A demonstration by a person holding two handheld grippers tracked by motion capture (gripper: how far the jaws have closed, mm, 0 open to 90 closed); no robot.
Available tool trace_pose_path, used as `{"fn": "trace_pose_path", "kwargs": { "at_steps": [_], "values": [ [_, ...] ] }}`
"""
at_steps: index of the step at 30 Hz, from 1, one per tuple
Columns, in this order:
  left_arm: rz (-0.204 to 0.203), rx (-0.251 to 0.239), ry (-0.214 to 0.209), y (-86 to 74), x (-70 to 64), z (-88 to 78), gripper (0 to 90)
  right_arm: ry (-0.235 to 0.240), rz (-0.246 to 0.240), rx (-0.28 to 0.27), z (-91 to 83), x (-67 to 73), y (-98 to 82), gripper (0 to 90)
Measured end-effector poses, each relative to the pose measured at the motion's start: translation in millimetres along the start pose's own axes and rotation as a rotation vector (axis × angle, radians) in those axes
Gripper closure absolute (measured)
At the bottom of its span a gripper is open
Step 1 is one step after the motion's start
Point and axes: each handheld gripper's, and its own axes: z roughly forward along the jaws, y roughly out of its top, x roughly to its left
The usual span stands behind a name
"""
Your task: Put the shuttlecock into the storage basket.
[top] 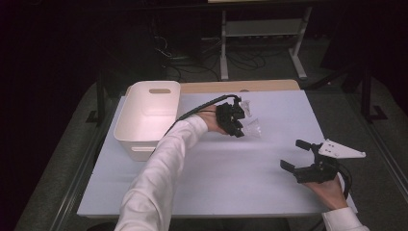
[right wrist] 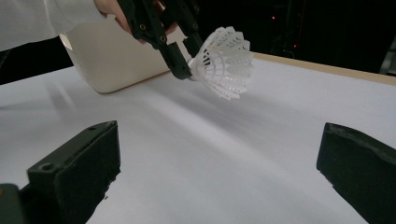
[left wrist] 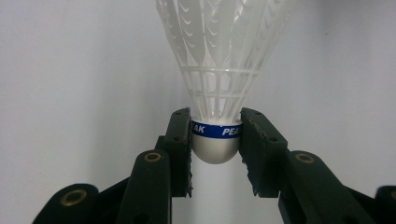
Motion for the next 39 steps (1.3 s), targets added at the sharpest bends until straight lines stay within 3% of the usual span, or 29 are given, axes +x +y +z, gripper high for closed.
{"fn": "trace_pose_path", "kwargs": {
  "at_steps": [19,39],
  "values": [
    [0.023,0.008,0.010,10.9,-9.8,-32.9,64.6,0.004,-0.002,-0.005,0.1,1.0,0.4,0.0],
    [0.041,0.000,0.058,11.8,-16.1,-75.4,64.6,0.002,-0.006,-0.004,-0.3,1.2,0.7,0.0]
  ]
}}
